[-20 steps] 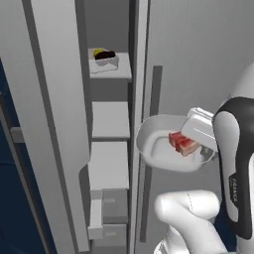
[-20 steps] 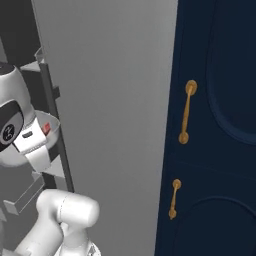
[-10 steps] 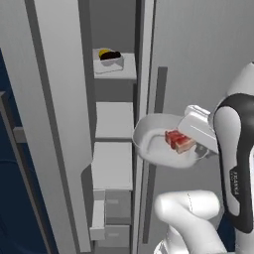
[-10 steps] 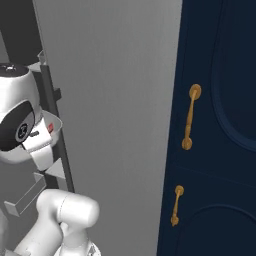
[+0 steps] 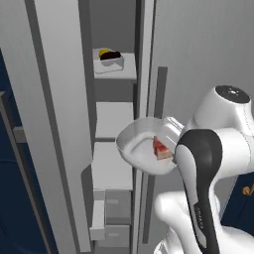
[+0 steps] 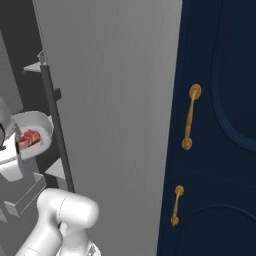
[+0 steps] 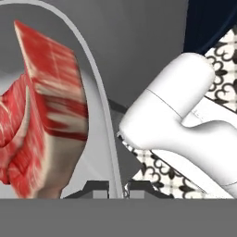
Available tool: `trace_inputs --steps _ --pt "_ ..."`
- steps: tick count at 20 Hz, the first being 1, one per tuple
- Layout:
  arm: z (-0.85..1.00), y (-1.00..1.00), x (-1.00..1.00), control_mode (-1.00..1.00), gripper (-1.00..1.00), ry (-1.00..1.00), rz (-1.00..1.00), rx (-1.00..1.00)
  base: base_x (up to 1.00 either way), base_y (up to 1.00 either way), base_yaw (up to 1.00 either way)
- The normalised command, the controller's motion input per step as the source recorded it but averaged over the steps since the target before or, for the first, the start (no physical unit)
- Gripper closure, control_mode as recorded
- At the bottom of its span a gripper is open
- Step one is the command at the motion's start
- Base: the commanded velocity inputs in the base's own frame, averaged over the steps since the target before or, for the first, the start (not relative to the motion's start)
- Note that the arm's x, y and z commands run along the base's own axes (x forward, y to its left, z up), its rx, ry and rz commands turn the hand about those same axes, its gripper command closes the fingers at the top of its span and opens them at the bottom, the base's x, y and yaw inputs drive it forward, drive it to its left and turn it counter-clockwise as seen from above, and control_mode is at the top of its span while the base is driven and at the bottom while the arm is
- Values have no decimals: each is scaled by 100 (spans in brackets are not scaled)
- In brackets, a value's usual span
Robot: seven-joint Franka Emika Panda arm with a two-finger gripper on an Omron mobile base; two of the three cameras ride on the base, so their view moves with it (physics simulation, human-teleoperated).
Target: Take the meat container that has the steak and place it on the second highest rack of the freezer. Then take the vegetable container that has the avocado and lemon and place it on the highest rack of the freezer.
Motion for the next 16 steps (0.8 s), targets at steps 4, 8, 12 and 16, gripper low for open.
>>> trace_inputs --steps 4,8,12,16 --pt "-38 25 7 -100 100 0 -26 4 0 0 0" --pt "-29 16 0 -100 100 0 -22 7 0 0 0" --pt "-16 19 0 -100 100 0 -11 18 0 0 0" --pt "-13 40 0 -100 100 0 -6 24 0 0 0"
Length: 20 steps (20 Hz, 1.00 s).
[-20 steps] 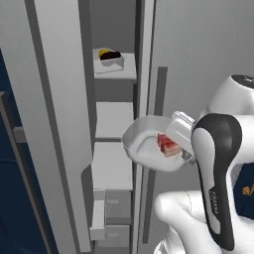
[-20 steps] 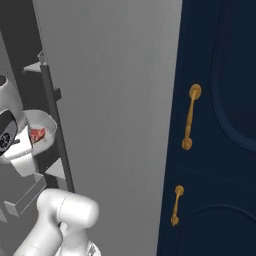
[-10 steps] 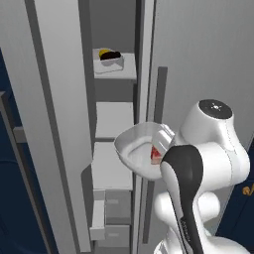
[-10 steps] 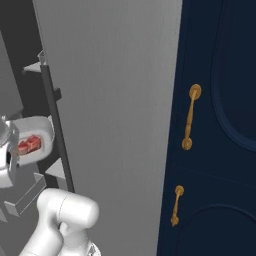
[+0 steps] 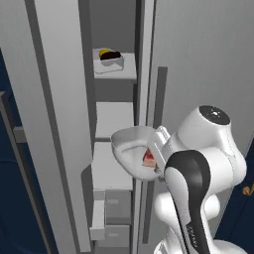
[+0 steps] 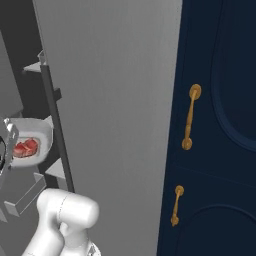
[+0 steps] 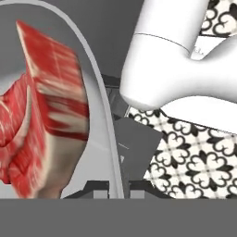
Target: Take the meat container that has the steak and place it on the second highest rack of the freezer. Then take the vegetable container that has the avocado and lemon and place it on the highest rack of the freezer.
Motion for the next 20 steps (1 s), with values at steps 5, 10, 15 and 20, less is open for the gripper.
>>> trace_inputs --steps 5,10,15,20 --pt "-32 43 4 -100 100 0 -12 14 0 0 0" --pt "-52 12 19 -100 100 1 -14 15 0 0 0" --pt "-46 0 11 -100 100 -1 -10 22 0 0 0" --pt "-27 13 15 -100 100 -17 -7 10 0 0 0"
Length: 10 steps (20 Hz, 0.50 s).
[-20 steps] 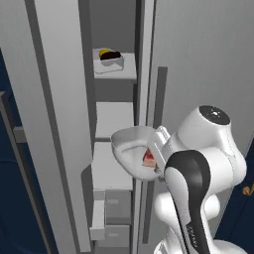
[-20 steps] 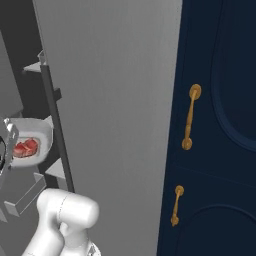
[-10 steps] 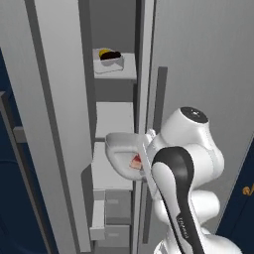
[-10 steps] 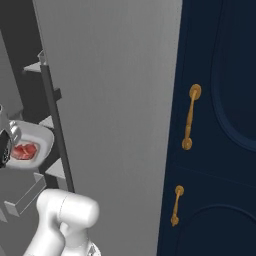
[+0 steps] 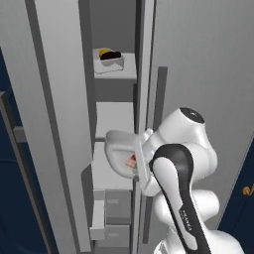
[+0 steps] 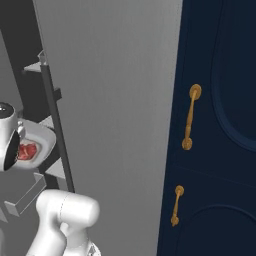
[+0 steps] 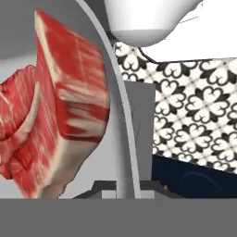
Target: Take the meat container that has the steak and place it on the second highest rack of the freezer. Then take the vegetable container that has the avocado and lemon and place it on the highest rack of the freezer.
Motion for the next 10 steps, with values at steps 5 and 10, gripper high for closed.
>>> trace_inputs --steps 5,10 --pt "-11 23 -8 -100 100 -34 -7 4 0 0 0" --pt "0 6 -2 -100 100 -33 -5 7 0 0 0"
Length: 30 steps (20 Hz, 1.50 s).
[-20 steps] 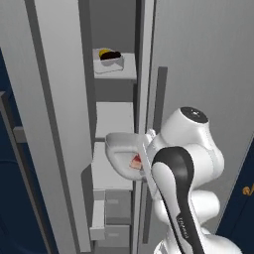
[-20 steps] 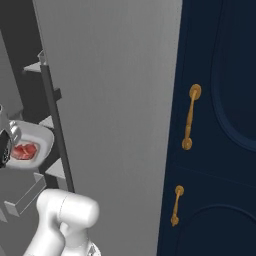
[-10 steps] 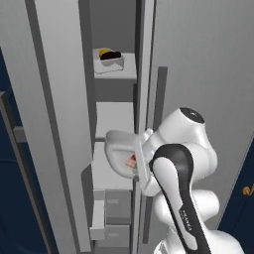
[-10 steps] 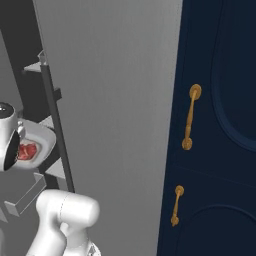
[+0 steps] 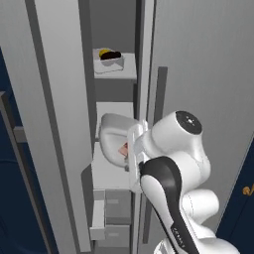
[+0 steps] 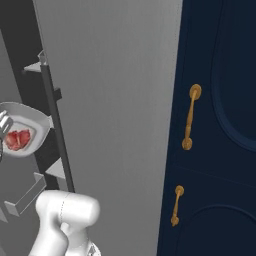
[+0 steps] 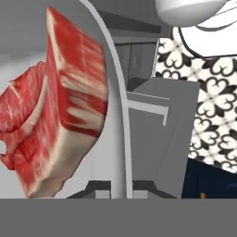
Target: Take the meat container that has the steak and place it on the second highest rack of the freezer. Then take the vegetable container that has the avocado and lemon and place it on the highest rack of the freezer.
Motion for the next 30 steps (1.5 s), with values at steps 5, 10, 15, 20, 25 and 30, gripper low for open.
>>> trace_inputs --steps 5,10,15,20,25,30 --pt "-15 0 10 -100 100 -6 -7 17 0 0 0" --pt "-29 -1 36 -100 100 0 -7 19 0 0 0" --pt "-36 2 10 -100 100 -7 -6 7 0 0 0" --pt "-10 13 0 -100 100 -17 -2 5 0 0 0" --pt "0 0 -3 -100 100 -8 0 17 0 0 0" --pt "-9 2 0 -100 100 0 0 15 0 0 0"
